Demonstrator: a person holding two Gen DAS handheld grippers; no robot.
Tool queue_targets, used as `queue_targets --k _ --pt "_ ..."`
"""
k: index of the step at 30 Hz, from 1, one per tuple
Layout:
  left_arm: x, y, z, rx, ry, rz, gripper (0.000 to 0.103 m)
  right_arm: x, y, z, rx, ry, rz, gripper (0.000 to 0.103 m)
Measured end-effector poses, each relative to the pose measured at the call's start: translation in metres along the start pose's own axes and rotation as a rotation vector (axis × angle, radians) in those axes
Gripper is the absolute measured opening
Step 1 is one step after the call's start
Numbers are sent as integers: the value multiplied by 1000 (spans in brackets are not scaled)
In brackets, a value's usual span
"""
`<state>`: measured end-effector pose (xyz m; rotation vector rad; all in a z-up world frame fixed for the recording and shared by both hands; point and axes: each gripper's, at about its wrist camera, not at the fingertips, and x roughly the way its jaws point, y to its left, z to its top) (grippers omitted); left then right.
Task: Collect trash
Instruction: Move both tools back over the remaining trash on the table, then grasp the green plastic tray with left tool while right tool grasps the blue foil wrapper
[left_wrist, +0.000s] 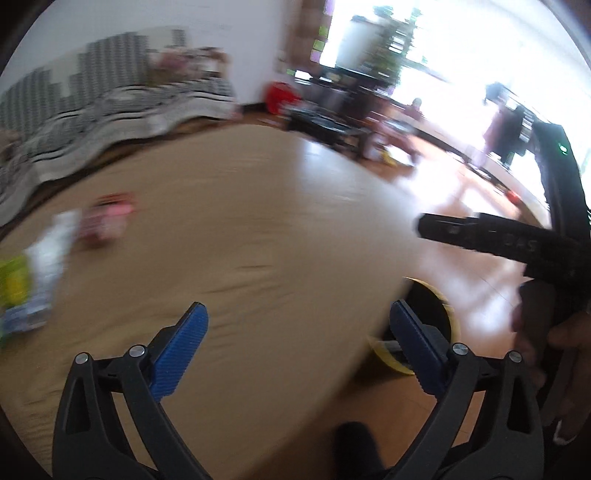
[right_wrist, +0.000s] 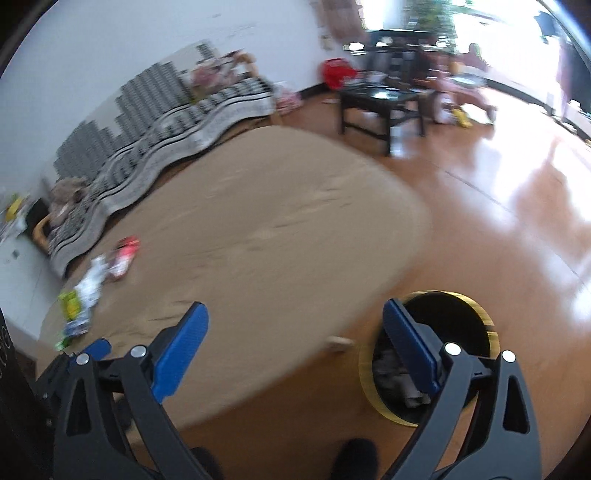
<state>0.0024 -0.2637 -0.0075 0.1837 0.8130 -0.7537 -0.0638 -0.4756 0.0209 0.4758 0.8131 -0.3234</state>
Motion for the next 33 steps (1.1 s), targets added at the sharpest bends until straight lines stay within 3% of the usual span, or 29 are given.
queue_targets --k 7,12,18,23,33 --pt "-70 177 -38 -206 -40 285 96 39 156 -16 -205 68 168 92" --pt "-96 257 -61 -261 -40 464 96 69 242 -39 -310 125 259 92" --pt "-90 296 -73 -179 -27 504 96 112 301 -58 -310 215 327 92" --pt "-65 302 -67 -129 17 477 96 146 335 -62 -286 248 310 92" --pt "-29 328 -66 -167 91 436 96 193 371 -61 -226 273 322 90"
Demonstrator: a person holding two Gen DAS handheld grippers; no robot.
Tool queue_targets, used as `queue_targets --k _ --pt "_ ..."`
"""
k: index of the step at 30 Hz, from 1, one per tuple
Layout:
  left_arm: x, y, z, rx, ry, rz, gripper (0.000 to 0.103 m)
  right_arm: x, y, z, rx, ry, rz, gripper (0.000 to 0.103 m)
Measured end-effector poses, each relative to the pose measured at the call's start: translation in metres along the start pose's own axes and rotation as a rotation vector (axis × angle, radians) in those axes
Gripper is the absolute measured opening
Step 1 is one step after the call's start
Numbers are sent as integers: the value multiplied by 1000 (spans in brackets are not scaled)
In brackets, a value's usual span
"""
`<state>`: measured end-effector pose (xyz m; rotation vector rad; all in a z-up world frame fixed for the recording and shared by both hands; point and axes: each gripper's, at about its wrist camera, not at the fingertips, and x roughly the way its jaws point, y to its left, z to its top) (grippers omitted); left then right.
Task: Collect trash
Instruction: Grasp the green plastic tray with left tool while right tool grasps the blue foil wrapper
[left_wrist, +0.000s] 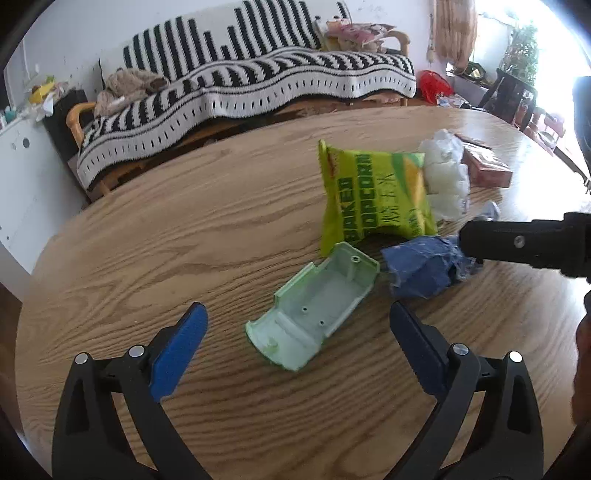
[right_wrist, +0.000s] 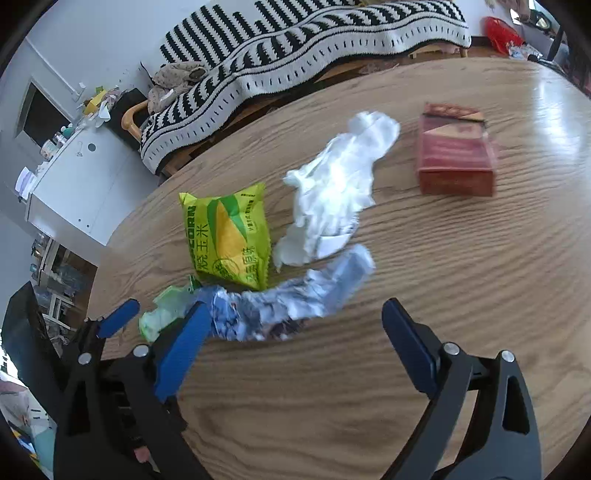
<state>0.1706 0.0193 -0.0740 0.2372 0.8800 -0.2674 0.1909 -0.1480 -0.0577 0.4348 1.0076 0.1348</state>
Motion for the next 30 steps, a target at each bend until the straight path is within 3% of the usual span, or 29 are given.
queue_targets --k 4,6,8,9,11,12,13,16,24,30 --pt "6 -1 1 -20 10 -33 96 7 7 5 -23 -22 -9 86" --pt "8 -5 1 -7 7 -37 95 10 7 8 -12 -30 5 78" --pt "8 -9 1 -2 11 -51 82 13 5 10 -3 -22 17 55" --pt "9 -11 1 -6 23 -59 71 15 5 11 7 -10 27 38" --pt "6 -12 1 -28 21 -66 53 15 1 11 26 -2 60 32" --pt "5 -13 1 -25 25 -60 38 13 1 11 21 -4 64 29" --pt "3 -14 1 -24 31 -60 34 8 2 11 12 -9 66 25" --pt "-2 -16 -2 -49 42 -88 34 -11 1 9 0 -39 71 22" --pt "-33 -39 -4 -36 38 -70 34 -64 -14 3 -45 -85 62 20" --pt "-59 -78 3 -56 19 -97 34 -116 -54 -4 -63 -125 0 20"
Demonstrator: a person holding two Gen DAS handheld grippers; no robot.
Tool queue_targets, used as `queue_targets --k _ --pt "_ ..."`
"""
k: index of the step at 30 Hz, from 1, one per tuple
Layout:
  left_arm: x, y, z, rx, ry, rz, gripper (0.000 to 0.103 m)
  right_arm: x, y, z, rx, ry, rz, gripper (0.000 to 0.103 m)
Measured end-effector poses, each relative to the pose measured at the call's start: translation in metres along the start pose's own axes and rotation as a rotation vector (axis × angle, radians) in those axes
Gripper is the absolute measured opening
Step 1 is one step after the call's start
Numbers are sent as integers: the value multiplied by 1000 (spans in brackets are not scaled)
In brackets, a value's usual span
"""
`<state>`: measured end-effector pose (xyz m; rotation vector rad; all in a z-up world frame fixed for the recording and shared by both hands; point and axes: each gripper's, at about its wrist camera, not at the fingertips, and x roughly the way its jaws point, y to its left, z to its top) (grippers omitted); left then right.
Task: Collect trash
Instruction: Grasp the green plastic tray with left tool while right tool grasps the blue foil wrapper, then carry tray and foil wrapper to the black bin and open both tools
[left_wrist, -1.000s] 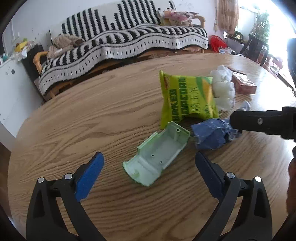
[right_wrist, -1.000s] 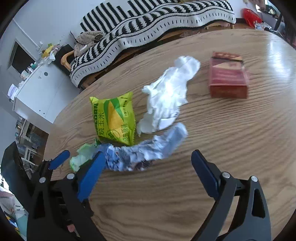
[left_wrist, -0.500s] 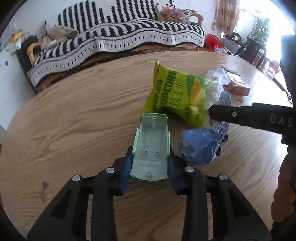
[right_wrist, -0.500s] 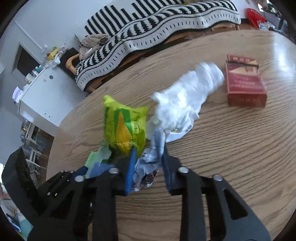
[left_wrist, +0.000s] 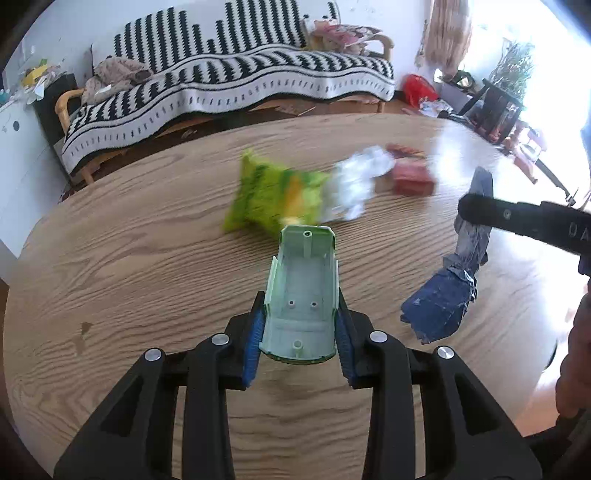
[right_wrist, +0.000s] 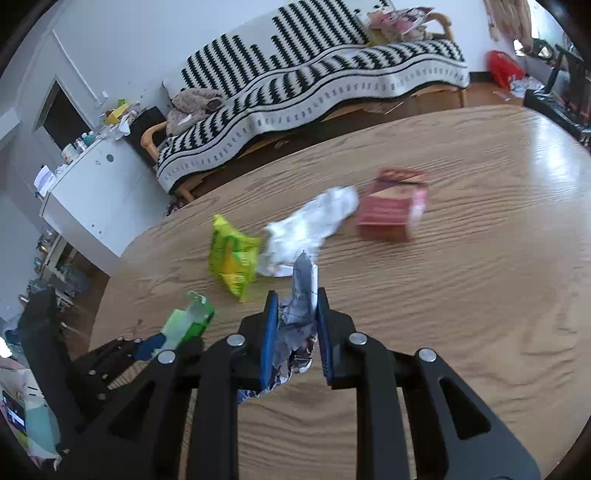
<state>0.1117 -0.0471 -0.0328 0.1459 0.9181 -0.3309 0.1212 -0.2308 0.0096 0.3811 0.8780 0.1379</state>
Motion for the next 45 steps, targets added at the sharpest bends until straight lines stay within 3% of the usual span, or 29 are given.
queue_targets --k 6,14,21,27,36,45 --pt "-11 -71 16 26 -49 -65 34 -66 -68 -8 7 -60 -97 20" --pt "-8 -196 24 84 -72 -194 34 -164 -184 -36 71 -139 -277 21" --pt "-3 -311 7 207 -48 -343 34 -232 -284 -81 165 -178 -463 21" --pt "3 -393 -22 325 -9 -460 34 -262 -344 -121 273 -163 -545 21" --pt "11 -456 -57 462 37 -556 34 -268 -392 -158 356 -69 -639 21" --pt "29 -480 -65 481 84 -584 34 -266 -413 -173 382 -27 -649 21"
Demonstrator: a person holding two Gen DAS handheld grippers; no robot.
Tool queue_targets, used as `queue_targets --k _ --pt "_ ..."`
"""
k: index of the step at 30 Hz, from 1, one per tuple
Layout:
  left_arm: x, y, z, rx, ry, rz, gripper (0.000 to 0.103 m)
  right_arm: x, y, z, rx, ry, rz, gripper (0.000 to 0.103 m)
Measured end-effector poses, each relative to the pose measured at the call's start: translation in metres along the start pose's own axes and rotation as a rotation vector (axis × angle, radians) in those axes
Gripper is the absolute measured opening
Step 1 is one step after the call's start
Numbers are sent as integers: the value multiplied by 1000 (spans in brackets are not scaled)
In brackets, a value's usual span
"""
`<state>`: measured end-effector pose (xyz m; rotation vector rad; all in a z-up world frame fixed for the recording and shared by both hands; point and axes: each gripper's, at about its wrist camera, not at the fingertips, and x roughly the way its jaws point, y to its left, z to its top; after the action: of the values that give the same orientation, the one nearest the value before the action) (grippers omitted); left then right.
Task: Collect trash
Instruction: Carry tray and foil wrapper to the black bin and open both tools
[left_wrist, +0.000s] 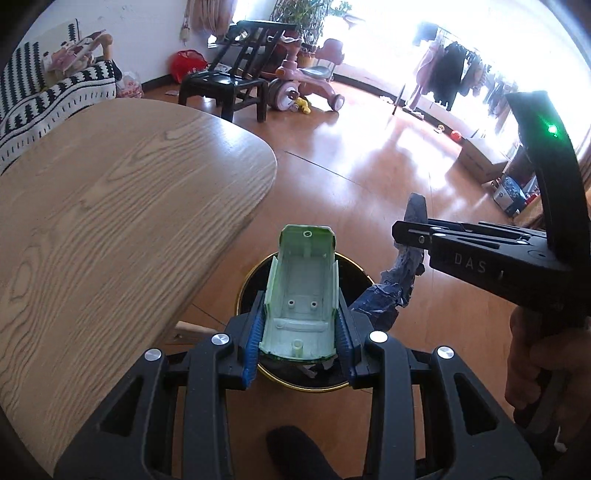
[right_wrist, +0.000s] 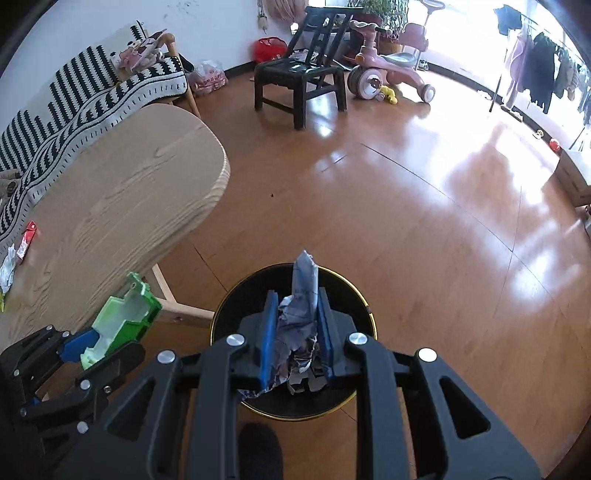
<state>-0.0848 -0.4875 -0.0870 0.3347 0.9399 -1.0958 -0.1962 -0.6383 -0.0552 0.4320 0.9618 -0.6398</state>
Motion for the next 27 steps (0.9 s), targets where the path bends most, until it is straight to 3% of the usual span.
queue_targets --k 22,23,24,25,27 --pt "35 -22 6 46 25 -26 34 13 -9 4 41 35 12 21" --pt "37 -22 6 48 25 -28 34 14 -10 3 41 37 8 23" --pt "37 -20 6 48 24 -30 35 15 -10 3 41 44 4 32" --pt "38 -20 5 48 25 -30 42 17 -11 3 43 54 -2 52" --pt "39 -20 5 45 24 -30 62 17 -13 2 50 50 -17 72"
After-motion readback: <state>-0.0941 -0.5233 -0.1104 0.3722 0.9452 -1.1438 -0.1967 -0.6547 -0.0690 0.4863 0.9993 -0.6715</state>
